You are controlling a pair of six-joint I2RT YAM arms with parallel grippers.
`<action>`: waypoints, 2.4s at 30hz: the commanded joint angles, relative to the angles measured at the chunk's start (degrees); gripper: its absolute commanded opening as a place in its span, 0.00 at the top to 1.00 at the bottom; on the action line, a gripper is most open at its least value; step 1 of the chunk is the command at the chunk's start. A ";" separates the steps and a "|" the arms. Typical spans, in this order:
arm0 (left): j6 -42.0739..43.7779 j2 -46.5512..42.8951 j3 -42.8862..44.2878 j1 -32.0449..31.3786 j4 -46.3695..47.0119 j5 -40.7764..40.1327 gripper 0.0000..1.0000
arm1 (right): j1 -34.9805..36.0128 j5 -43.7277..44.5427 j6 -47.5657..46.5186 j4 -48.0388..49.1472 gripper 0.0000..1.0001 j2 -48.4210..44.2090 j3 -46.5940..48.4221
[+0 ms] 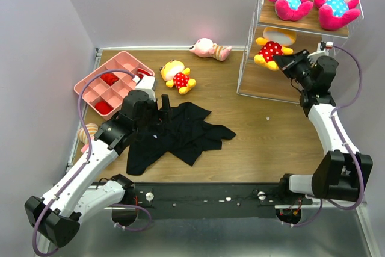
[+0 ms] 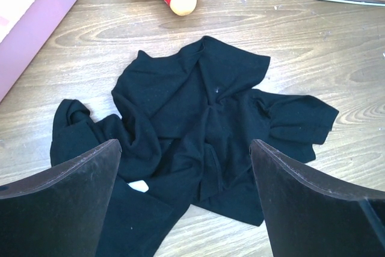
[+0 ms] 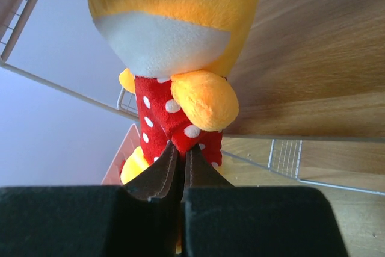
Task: Place and organize the stuffed toys onto the shelf
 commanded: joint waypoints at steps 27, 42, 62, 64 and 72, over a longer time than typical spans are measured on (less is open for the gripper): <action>0.68 -1.52 -0.44 -0.29 1.35 2.09 0.02 | 1.05 11.70 -0.33 -9.30 0.35 -1.30 6.28; 0.69 -0.90 -0.44 -0.29 1.43 2.18 0.02 | 3.06 9.42 1.34 -8.43 0.55 -11.50 -5.77; 0.25 0.77 -0.27 -0.20 1.17 0.33 0.02 | 6.23 9.77 3.36 3.00 0.60 4.49 3.54; -0.10 1.55 -0.18 -0.20 1.17 0.16 0.02 | 6.15 10.29 2.84 1.87 0.60 5.02 4.77; -4.93 8.57 4.73 -0.11 0.30 -1.24 0.02 | 6.15 8.54 0.55 -4.37 0.60 6.52 6.36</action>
